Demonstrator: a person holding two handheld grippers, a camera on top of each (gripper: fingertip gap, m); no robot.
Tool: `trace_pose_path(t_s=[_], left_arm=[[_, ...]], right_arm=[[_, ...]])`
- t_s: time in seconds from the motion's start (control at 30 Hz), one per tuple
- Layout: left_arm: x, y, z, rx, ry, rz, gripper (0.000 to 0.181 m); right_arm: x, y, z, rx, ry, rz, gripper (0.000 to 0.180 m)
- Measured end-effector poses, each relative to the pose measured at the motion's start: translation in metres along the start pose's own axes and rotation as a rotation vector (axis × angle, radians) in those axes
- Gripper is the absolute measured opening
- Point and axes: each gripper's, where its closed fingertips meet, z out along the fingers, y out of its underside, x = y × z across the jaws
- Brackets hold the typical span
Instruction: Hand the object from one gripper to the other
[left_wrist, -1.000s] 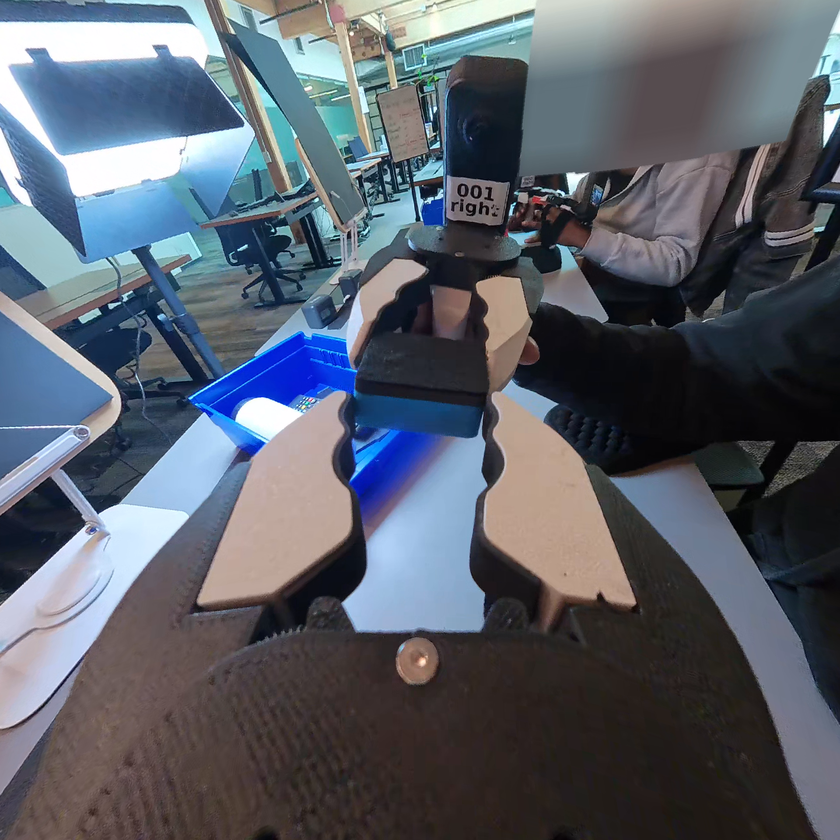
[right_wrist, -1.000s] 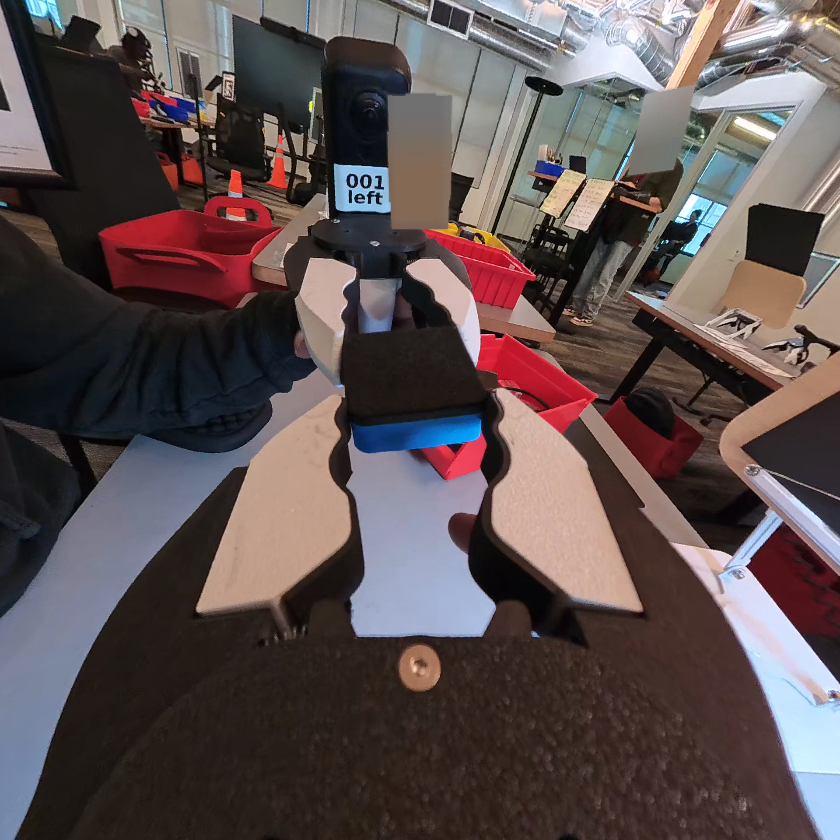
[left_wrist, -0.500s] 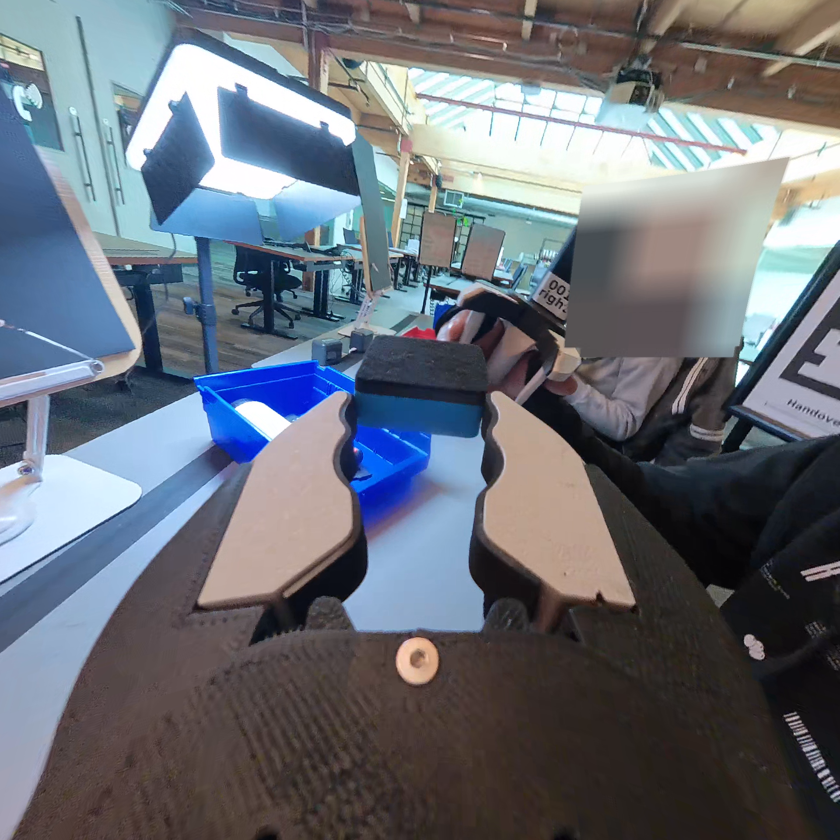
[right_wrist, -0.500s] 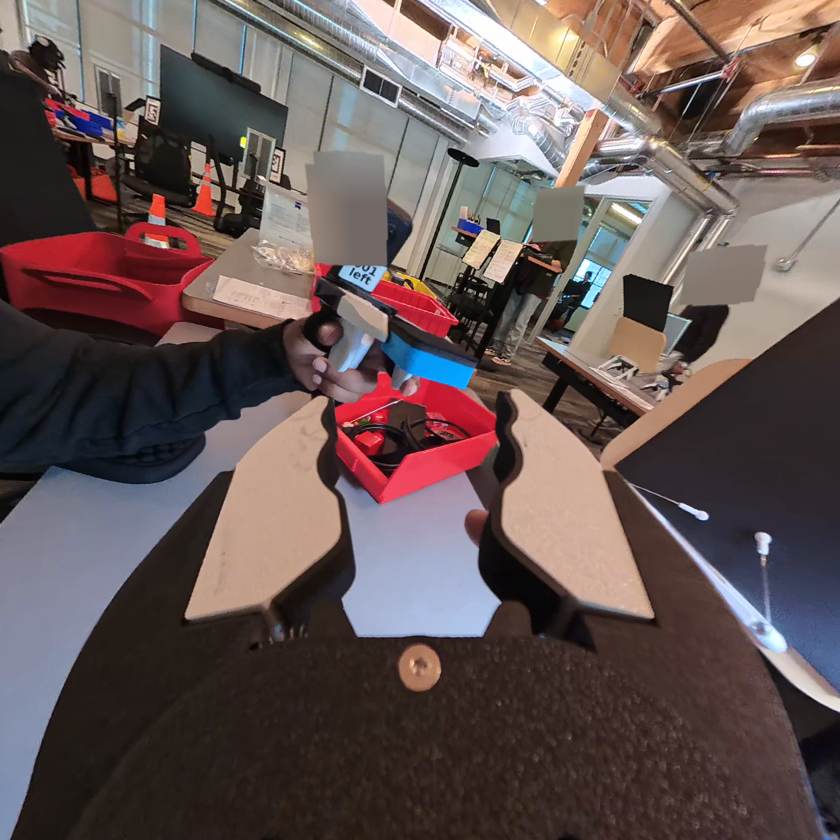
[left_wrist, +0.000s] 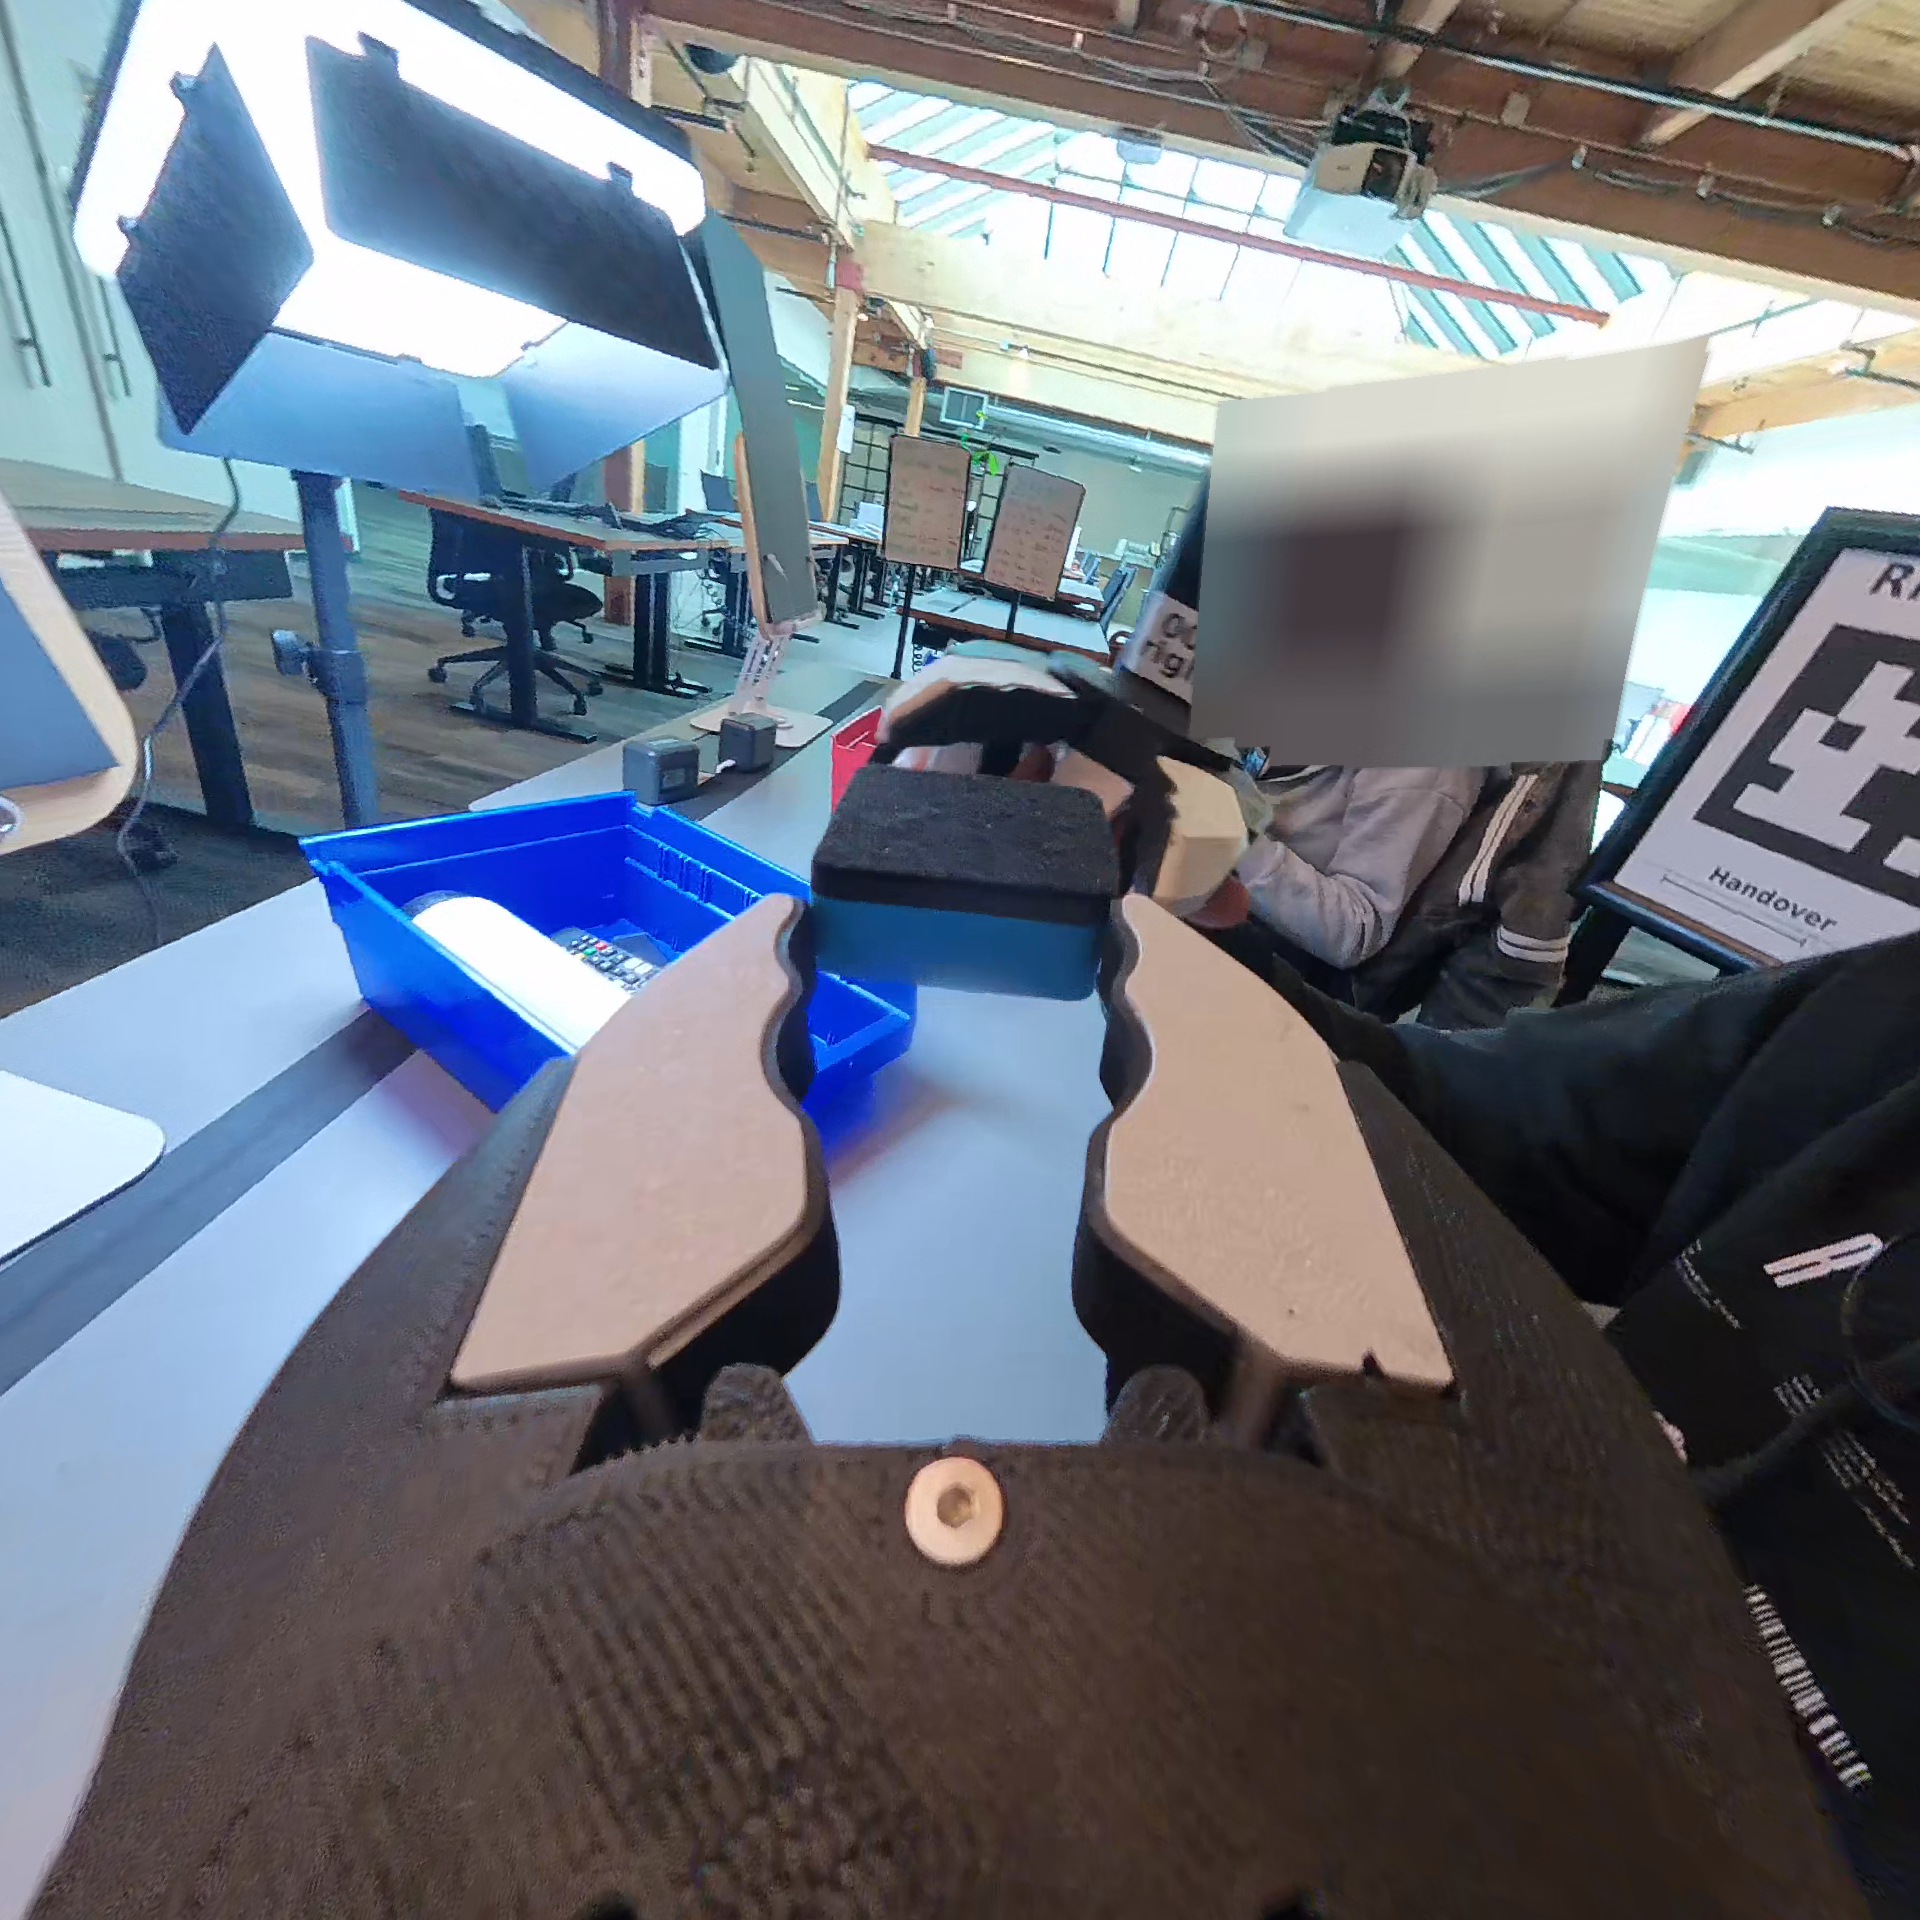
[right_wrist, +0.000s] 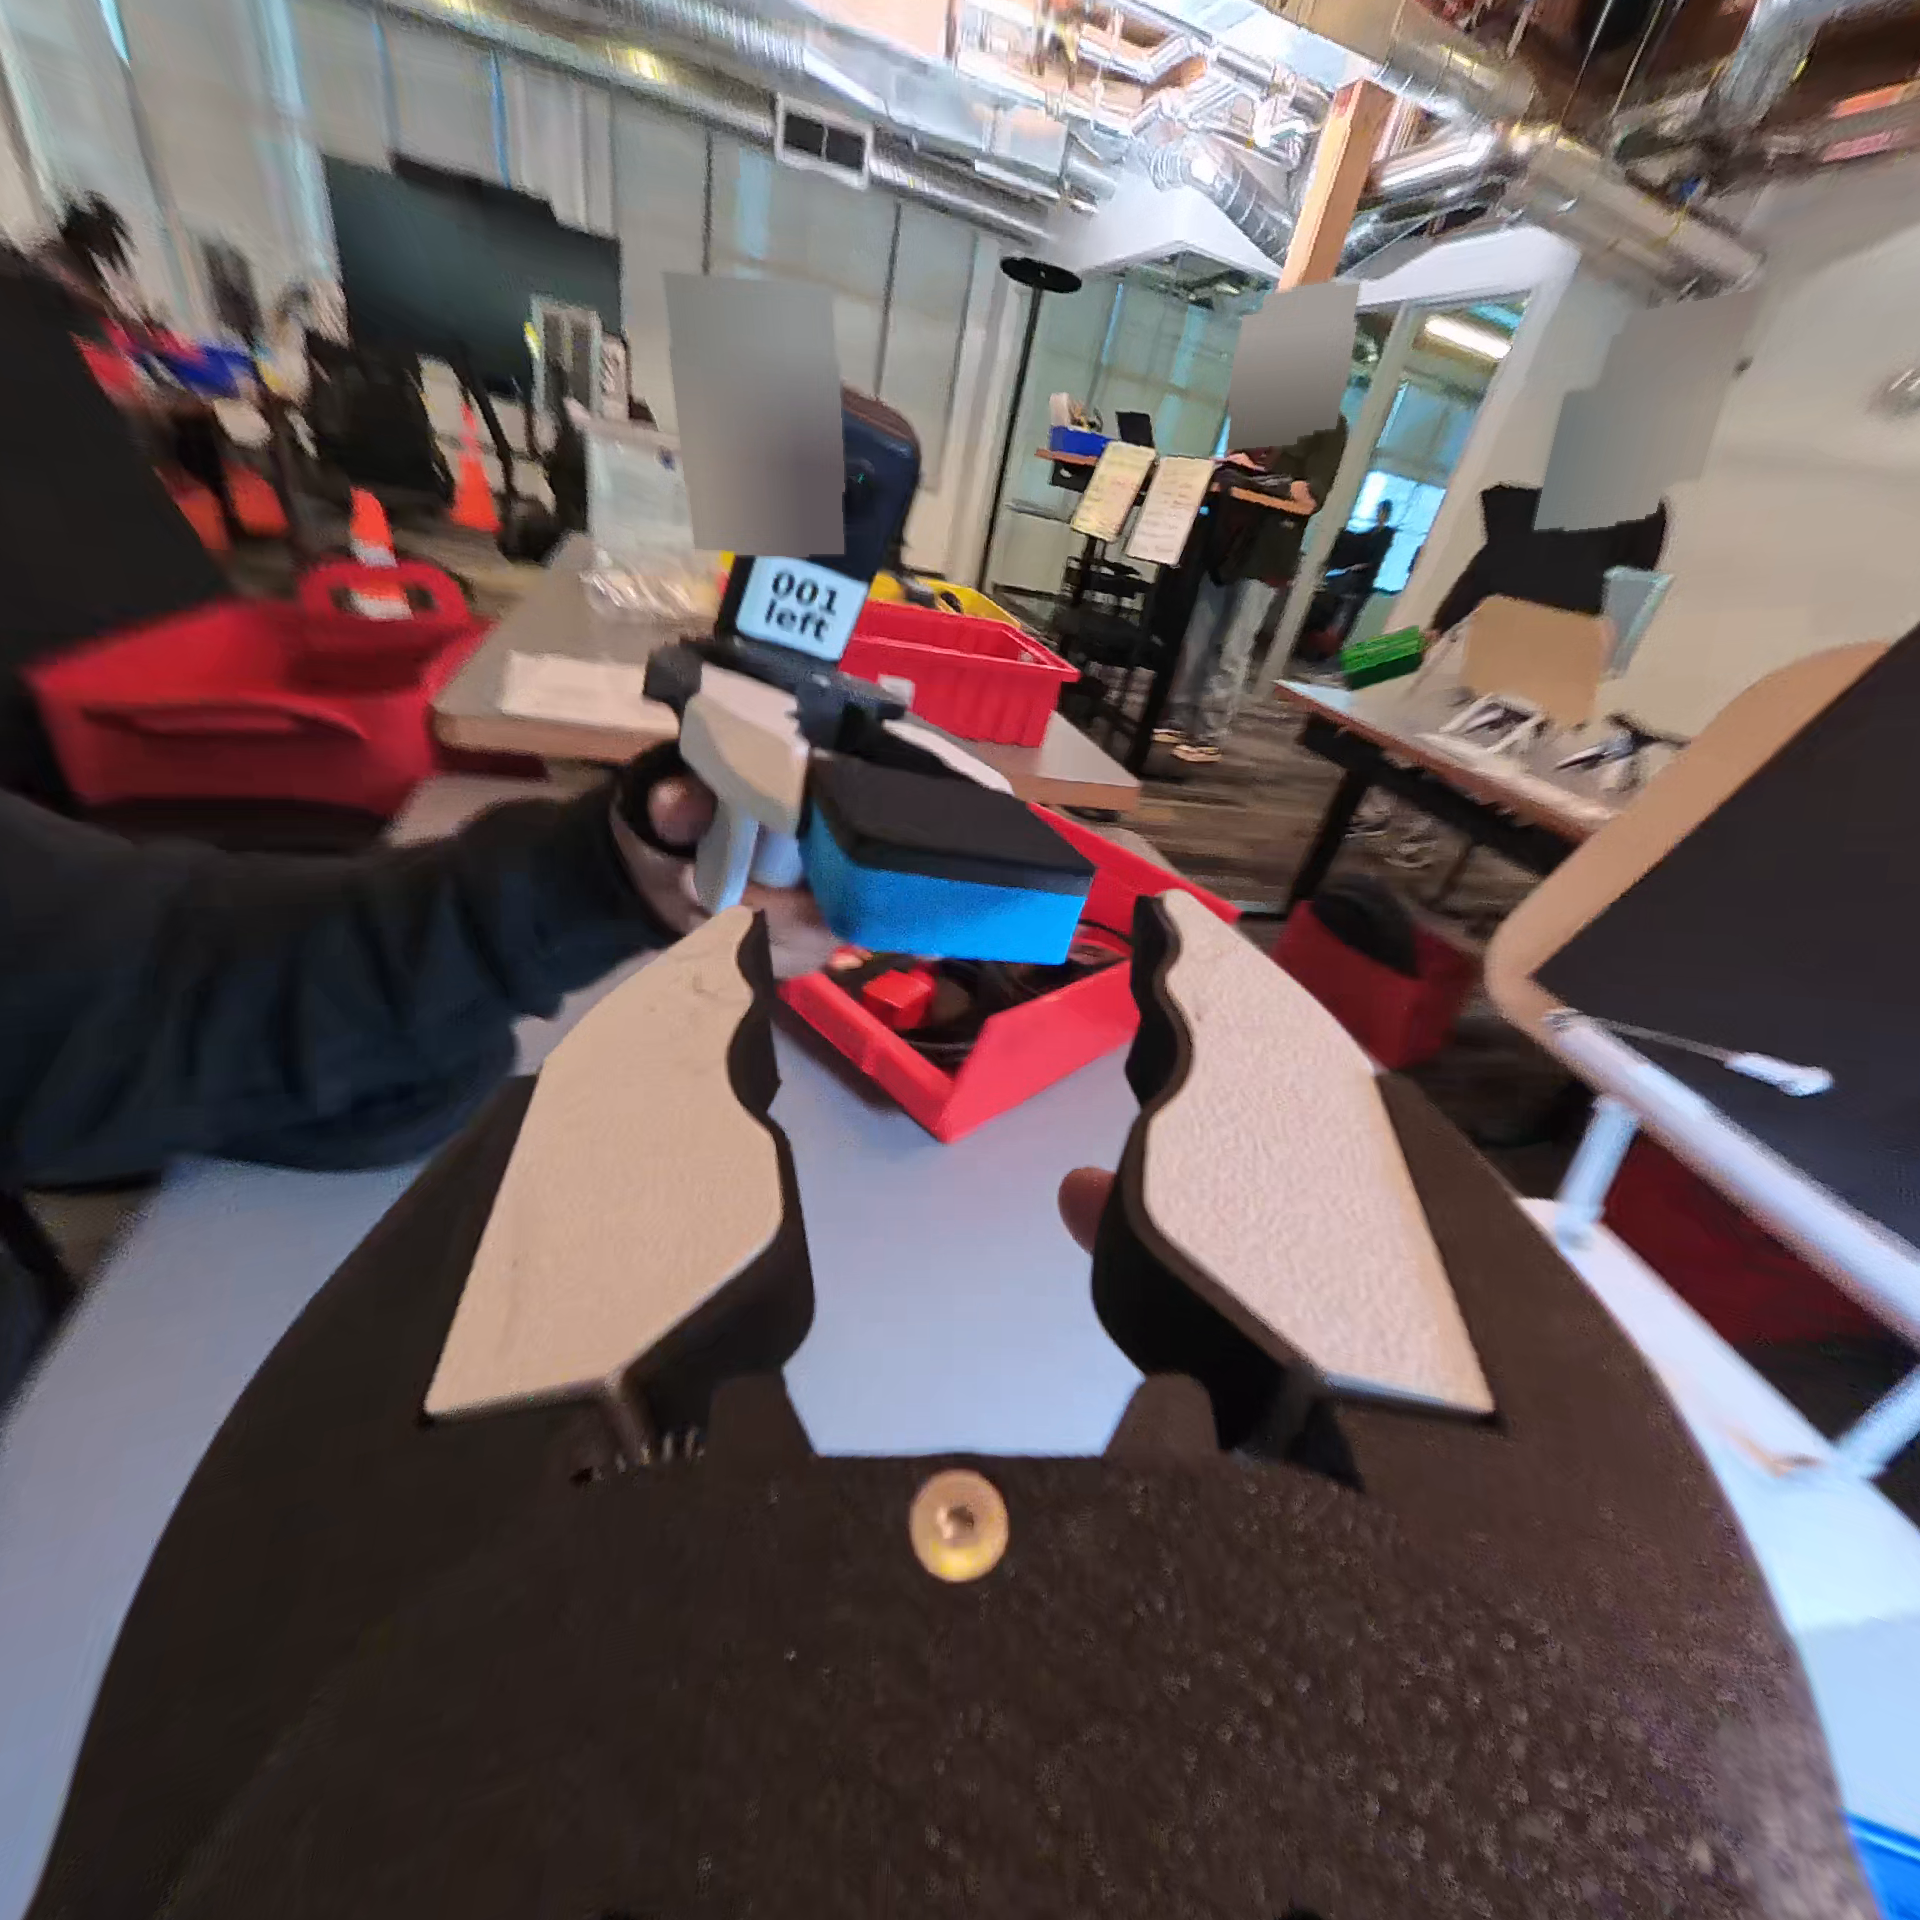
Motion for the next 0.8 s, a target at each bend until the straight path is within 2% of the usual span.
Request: trace_pose_path(t_s=[0.13, 0.27, 0.43, 0.5, 0.67, 0.8], left_arm=[[0.011, 0.004, 0.009, -0.012, 0.019, 0.055, 0.053], [0.015, 0.004, 0.011, -0.015, 0.03, 0.064, 0.053], [0.018, 0.002, 0.01, -0.004, 0.044, 0.061, 0.054], [0.018, -0.003, 0.006, 0.003, 0.02, 0.106, 0.06], [0.014, -0.02, -0.013, 0.012, -0.088, 0.262, 0.062], [0.013, -0.022, -0.016, -0.024, -0.176, 0.416, 0.061]], right_arm=[[-0.001, 0.005, 0.004, 0.037, -0.083, 0.184, 0.066], [-0.011, 0.004, 0.006, 0.063, -0.164, 0.229, 0.056], [-0.01, -0.002, 0.004, 0.087, -0.17, 0.268, 0.054], [-0.004, -0.011, -0.003, 0.132, -0.169, 0.319, 0.053], [0.023, -0.021, -0.028, 0.18, -0.134, 0.472, 0.054], [0.028, -0.016, -0.027, 0.168, -0.165, 0.623, 0.054]])
